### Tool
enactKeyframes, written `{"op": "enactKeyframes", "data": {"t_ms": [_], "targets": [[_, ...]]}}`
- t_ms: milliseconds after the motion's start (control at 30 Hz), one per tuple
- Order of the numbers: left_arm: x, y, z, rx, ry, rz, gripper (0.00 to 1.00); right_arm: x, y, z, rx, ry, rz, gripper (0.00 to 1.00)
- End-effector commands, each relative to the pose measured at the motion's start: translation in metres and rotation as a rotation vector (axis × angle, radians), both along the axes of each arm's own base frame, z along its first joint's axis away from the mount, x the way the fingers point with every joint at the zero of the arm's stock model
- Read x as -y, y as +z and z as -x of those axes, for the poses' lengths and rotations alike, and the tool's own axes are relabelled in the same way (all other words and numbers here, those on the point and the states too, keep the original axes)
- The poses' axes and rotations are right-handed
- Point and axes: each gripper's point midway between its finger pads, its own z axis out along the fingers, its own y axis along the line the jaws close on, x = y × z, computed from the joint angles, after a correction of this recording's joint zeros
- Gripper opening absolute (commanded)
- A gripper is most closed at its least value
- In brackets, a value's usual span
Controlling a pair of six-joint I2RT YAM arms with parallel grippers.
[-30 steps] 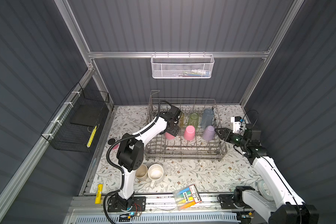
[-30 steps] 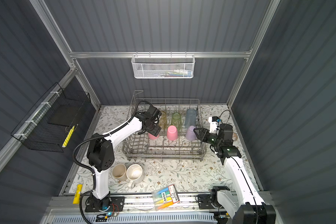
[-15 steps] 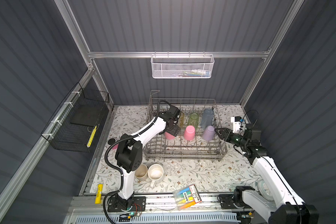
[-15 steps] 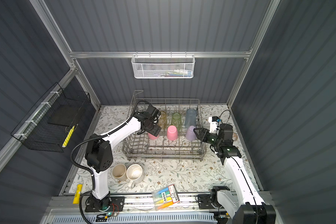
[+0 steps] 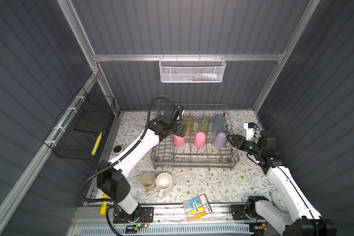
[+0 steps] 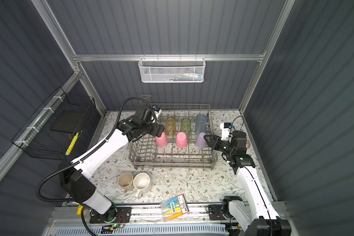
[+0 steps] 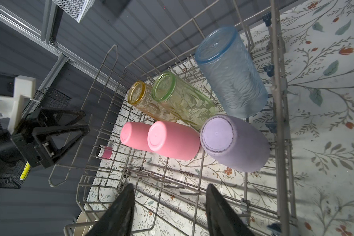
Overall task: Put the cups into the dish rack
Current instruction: 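Open the left gripper to release the magenta cup and lift away, then move the right gripper down to the white speckled mug on the table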
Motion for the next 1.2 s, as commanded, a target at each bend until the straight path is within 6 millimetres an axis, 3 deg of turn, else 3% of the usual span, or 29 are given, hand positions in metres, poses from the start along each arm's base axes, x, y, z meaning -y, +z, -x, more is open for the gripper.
{"op": "enactKeyframes", "data": {"t_ms": [0, 100, 233, 367, 500, 700, 933, 1167], "targets": [[0.002, 0.029, 0.015, 0.075, -0.022, 0.118, 0.9, -0.011, 0.015, 0.01, 0.05, 0.075, -0.014, 0.57], [-0.004, 0.031, 0.033, 0.091, -0.043, 0.173, 0.89, -0.027, 0.03, 0.022, 0.113, 0.141, 0.022, 0.57], [-0.013, 0.034, 0.049, 0.098, -0.047, 0.204, 0.88, -0.062, 0.054, 0.045, 0.238, 0.254, 0.141, 0.58], [-0.022, 0.029, 0.056, 0.084, -0.028, 0.225, 0.88, -0.098, 0.075, 0.071, 0.352, 0.395, 0.196, 0.59], [-0.035, 0.025, 0.055, 0.048, -0.005, 0.297, 0.86, -0.137, 0.078, 0.1, 0.428, 0.571, 0.266, 0.59], [-0.058, 0.03, 0.047, 0.043, 0.029, 0.442, 0.86, -0.194, 0.061, 0.137, 0.464, 0.798, 0.404, 0.6], [-0.06, 0.031, 0.044, 0.048, 0.031, 0.496, 0.86, -0.254, 0.012, 0.181, 0.483, 1.067, 0.642, 0.6], [-0.072, 0.033, 0.041, 0.057, 0.058, 0.541, 0.85, -0.28, -0.025, 0.203, 0.5, 1.218, 0.763, 0.6]]}}
